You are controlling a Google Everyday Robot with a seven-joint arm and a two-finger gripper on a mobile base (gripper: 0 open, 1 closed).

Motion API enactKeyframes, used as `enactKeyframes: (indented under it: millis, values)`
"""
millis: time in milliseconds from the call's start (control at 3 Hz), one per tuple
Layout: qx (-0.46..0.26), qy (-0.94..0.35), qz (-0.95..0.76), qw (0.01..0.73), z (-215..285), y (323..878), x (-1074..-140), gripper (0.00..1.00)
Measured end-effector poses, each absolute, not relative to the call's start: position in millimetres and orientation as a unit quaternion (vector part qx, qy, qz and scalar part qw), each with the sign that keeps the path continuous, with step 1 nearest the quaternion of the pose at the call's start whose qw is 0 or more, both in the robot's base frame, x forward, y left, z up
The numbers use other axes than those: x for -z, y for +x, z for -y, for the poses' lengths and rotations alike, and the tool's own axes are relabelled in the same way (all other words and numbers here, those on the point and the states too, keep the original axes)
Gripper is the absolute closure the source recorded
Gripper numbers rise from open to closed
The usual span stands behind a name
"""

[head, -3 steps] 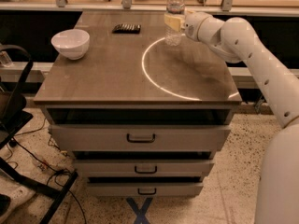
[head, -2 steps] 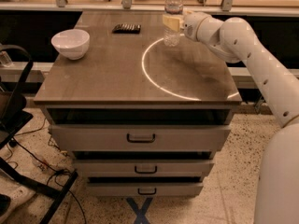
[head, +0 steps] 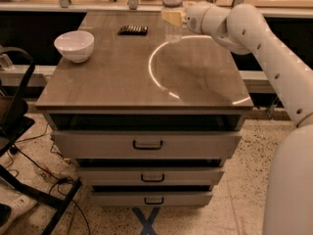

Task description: Place water bottle into white bowl

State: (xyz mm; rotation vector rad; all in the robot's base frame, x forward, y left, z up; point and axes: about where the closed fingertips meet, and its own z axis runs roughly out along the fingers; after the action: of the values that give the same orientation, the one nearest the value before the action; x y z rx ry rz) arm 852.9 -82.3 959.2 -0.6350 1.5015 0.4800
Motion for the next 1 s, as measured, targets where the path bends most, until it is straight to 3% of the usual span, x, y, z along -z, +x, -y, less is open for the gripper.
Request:
enactKeyframes:
  millis: [1000]
  values:
    - [-0.266,-0.364,-0.657,0.604,-39,797,-992,1.0]
